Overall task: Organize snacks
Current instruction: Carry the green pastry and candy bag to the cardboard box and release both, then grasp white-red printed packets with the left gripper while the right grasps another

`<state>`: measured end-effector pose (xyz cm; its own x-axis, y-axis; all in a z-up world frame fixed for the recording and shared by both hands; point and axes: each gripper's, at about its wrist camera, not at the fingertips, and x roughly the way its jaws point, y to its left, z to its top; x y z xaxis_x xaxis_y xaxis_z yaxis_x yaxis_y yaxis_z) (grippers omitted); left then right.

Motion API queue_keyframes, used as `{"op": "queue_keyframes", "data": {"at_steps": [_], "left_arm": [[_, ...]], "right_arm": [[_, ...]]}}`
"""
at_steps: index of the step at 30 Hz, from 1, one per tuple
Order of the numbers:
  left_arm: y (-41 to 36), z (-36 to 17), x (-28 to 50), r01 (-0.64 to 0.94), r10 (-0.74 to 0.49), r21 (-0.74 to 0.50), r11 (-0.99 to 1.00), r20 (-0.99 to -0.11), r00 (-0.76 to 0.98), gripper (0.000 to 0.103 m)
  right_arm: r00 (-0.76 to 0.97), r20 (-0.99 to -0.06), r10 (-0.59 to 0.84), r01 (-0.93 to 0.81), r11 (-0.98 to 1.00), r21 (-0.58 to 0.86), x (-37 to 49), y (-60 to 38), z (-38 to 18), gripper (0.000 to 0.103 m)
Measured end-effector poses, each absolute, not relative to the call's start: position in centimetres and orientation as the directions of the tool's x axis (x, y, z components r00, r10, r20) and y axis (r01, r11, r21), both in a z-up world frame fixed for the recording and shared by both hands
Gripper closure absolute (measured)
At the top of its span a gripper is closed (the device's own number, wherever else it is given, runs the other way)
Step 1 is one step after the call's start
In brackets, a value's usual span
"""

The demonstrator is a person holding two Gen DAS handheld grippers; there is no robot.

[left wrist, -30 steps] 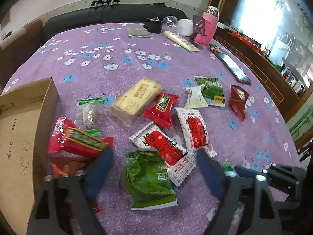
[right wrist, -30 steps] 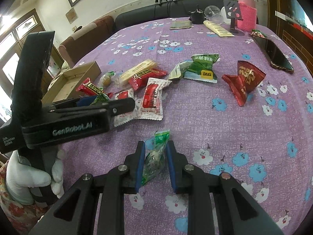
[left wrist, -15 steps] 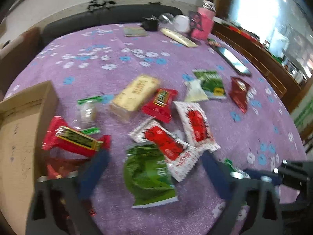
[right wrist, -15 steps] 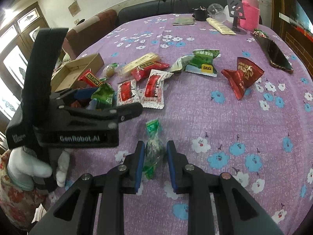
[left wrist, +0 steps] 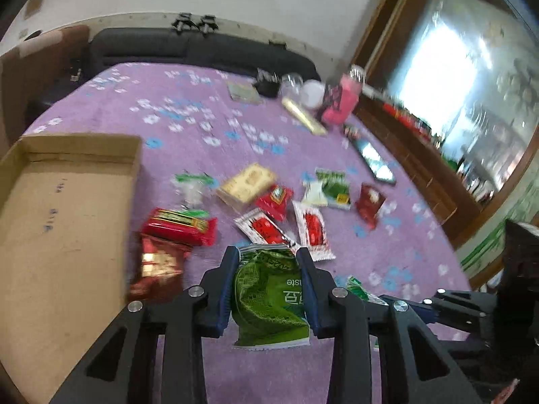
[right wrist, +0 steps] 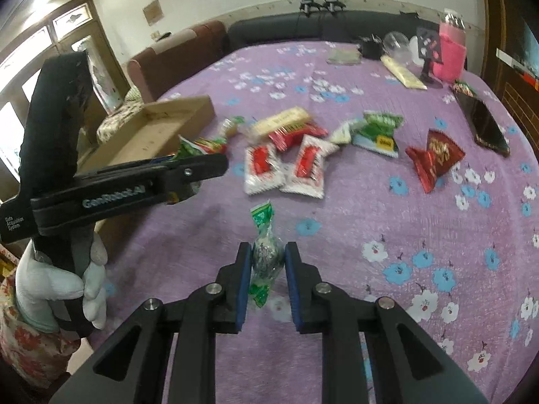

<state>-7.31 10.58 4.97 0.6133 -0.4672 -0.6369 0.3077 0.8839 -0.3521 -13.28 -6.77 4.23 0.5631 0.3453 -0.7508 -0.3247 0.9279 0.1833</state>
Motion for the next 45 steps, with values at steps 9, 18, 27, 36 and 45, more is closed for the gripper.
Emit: {"op": "queue_keyframes", "data": {"at_steps": [9,18,27,36,45], "left_arm": [[19.2,7.3,-9.9,0.159,-0.352,-0.356,0.921,-0.582,0.733,0.066],[28.1,5.2,-11.2,-0.062,-0.19,-0.357,0.932,-0.626,0.756,0.066],[31.7,3.8,-12.0,-0.148,-0.158,-0.391,0.909,-0.649,0.744,0.066],[32.8,4.6,-13.1,-0.21,-0.114,-0.401,0.892,-0.648,0.753,0.037],[31.9,7.0,-13.9,-0.159,-0.149,-0.445,0.881,-0.581,0.8,0.031]], "right_arm": [[0.494,-0.728,0.475,-0.438,0.86,0.264,-12.1,-1.1,6.9,0.084],[0.396,-0.716,0.575,-0.555,0.771,0.312,-10.3,8.3,6.8,0.083],[0.291,-0.766,0.573,-0.626,0.72,0.301,-9.9,16.1,3.8,0.083],[0.27,-0.781,0.563,-0.658,0.7,0.277,-11.2,18.3,2.8,0.082],[0.366,-0.717,0.593,-0.634,0.723,0.275,-11.4,14.0,5.8,0.071]]}}
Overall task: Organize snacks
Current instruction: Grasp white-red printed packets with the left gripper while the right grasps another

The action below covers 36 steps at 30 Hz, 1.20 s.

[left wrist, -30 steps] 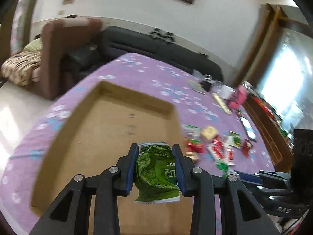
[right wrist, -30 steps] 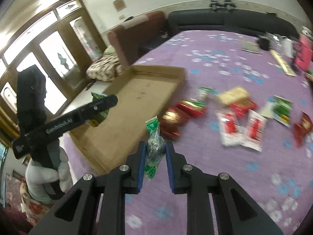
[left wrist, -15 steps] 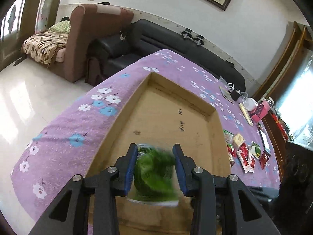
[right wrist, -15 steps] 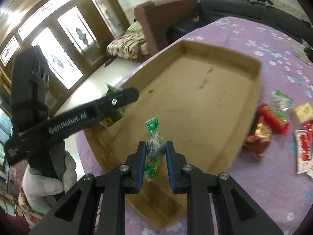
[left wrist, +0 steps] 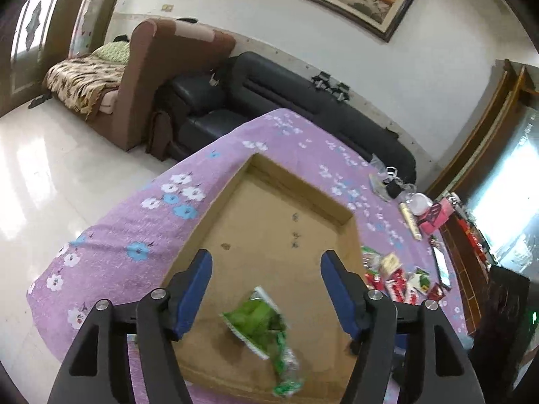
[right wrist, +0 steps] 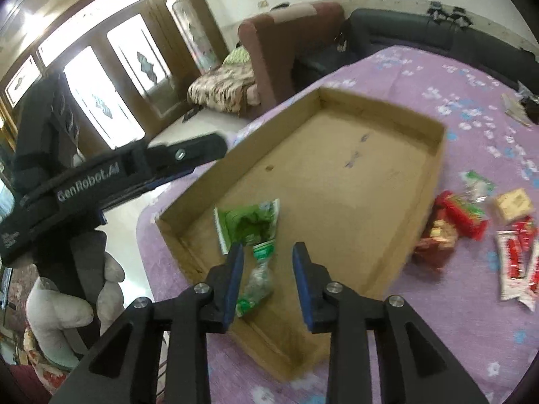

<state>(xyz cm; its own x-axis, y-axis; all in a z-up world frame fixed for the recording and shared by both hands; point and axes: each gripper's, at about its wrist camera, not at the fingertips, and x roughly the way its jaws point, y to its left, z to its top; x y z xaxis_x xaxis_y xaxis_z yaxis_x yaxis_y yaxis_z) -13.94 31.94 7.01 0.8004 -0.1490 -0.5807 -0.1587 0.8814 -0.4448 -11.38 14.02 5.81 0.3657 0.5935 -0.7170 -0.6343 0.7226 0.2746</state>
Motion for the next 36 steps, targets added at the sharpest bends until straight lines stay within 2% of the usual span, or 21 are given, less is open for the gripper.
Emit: {"op": "queue_keyframes", "data": {"at_steps": [5,12,15,26,27,28,29,36], "left_arm": [[29.4,7.9,-13.6,-0.081,-0.196,-0.432,0.898,-0.558,0.807,0.027],[23.8,7.8,-12.1,0.063,-0.304,-0.399,0.915,-0.578,0.757,0.027],[21.3,7.7,-11.5,0.107,-0.335,-0.386,0.916,-0.593,0.733,0.027],[12.4,7.0,-10.2,0.261,-0.428,-0.342,0.903,-0.655,0.623,0.027],[11.8,6.9,-10.0,0.268,-0.431,-0.338,0.902,-0.661,0.615,0.027],[11.2,6.7,-9.7,0.275,-0.433,-0.335,0.901,-0.667,0.606,0.027],[10.6,6.5,-9.4,0.279,-0.434,-0.332,0.901,-0.675,0.596,0.027],[6.5,4.7,-6.7,0.323,-0.429,-0.292,0.9,-0.724,0.541,0.027]], "right_arm": [[0.483,-0.69,0.539,-0.507,0.815,0.282,-9.3,6.2,6.9,0.067],[0.59,-0.737,0.33,-0.238,0.943,0.231,-6.2,-4.4,4.7,0.067],[0.595,-0.752,0.285,-0.164,0.959,0.233,-5.1,-7.0,3.9,0.067],[0.566,-0.799,0.204,-0.113,0.979,0.169,-1.1,-6.3,0.6,0.068],[0.566,-0.798,0.206,-0.111,0.978,0.174,-1.0,-6.4,0.5,0.069],[0.573,-0.793,0.206,-0.108,0.978,0.176,-1.0,-6.7,0.4,0.079],[0.573,-0.791,0.212,-0.11,0.977,0.182,-1.1,-7.0,0.3,0.081],[0.575,-0.785,0.231,-0.077,0.97,0.23,-2.2,-9.8,0.4,0.083]]}}
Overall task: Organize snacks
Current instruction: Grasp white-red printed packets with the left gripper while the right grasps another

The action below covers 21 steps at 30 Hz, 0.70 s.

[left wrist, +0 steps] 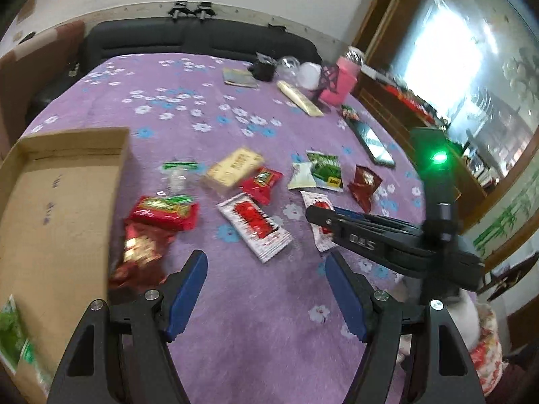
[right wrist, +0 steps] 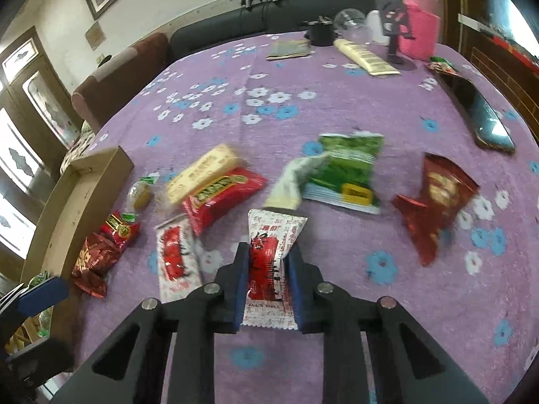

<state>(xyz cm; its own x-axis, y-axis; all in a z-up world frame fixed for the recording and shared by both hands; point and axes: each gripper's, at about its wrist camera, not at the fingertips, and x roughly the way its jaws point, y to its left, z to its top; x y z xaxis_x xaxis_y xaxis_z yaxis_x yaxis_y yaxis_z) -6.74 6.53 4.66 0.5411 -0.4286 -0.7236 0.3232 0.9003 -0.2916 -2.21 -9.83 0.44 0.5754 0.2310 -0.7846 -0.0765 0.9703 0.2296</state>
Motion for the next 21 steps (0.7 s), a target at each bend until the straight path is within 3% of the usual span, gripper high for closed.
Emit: {"op": "queue_keyframes", "data": {"at_steps": [12,14,16,21], "left_arm": [[2.1,0.9,-0.4,0.302,-0.3,-0.156,0.94,-0.799,0.521,0.033],[1.5,0.6,-0.6,0.315,-0.268,-0.102,0.944,-0.794,0.546,0.047],[1.0,0.6,-0.9,0.326,-0.231,-0.043,0.945,-0.792,0.565,0.07],[1.8,0.8,-1.5,0.327,-0.282,-0.107,0.939,-0.783,0.554,0.071]], "right_arm": [[0.582,-0.758,0.294,-0.025,0.938,0.345,-2.8,-13.5,0.3,0.083],[0.582,-0.756,0.299,-0.028,0.937,0.349,-2.8,-13.5,0.3,0.083],[0.583,-0.756,0.296,-0.025,0.937,0.347,-2.7,-13.5,0.3,0.083],[0.592,-0.752,0.292,-0.037,0.941,0.336,-2.9,-13.3,0.4,0.083]]}}
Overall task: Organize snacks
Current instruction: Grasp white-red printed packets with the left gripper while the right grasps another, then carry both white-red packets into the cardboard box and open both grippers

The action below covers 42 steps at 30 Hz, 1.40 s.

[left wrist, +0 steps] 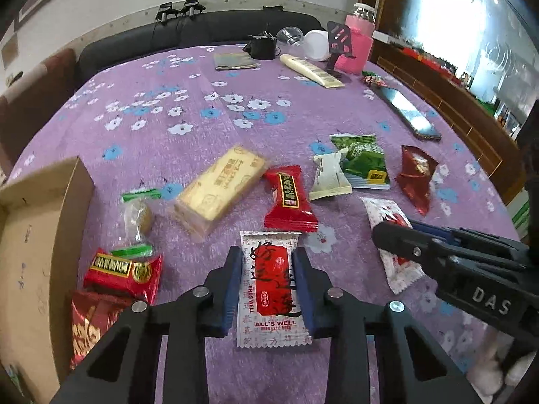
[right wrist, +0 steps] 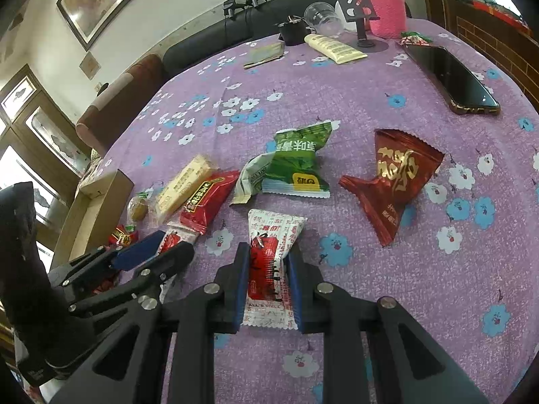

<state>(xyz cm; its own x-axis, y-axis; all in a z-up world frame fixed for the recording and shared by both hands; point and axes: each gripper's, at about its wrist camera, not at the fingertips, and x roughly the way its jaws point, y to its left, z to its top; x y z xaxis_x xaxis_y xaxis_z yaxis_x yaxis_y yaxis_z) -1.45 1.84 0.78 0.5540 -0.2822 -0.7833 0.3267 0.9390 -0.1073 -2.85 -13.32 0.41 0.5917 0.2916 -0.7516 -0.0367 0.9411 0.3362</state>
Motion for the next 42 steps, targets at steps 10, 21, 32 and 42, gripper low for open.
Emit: {"op": "queue_keyframes", "data": {"at_steps": [10,21,32,42], "left_arm": [[6.3,4.3,-4.9,0.308,-0.439,-0.315,0.898,-0.699,0.565,0.071],[18.5,7.5,-9.3,0.119,-0.334,-0.359,0.926,-0.63,0.701,0.071],[26.9,5.5,-11.1,-0.043,-0.25,-0.414,0.909,-0.624,0.74,0.071],[30.6,4.5,-9.3,-0.098,-0.212,-0.411,0.906,-0.643,0.736,0.07]], "right_arm": [[0.65,-0.685,0.329,-0.106,0.932,0.347,-3.8,-12.4,1.8,0.083],[0.651,-0.677,0.343,-0.148,0.932,0.329,-4.3,-10.6,2.4,0.082],[0.557,-0.676,0.483,-0.347,0.875,0.339,-6.4,-1.9,5.6,0.082],[0.404,-0.71,0.577,-0.524,0.782,0.337,-7.3,9.0,5.8,0.082]]}}
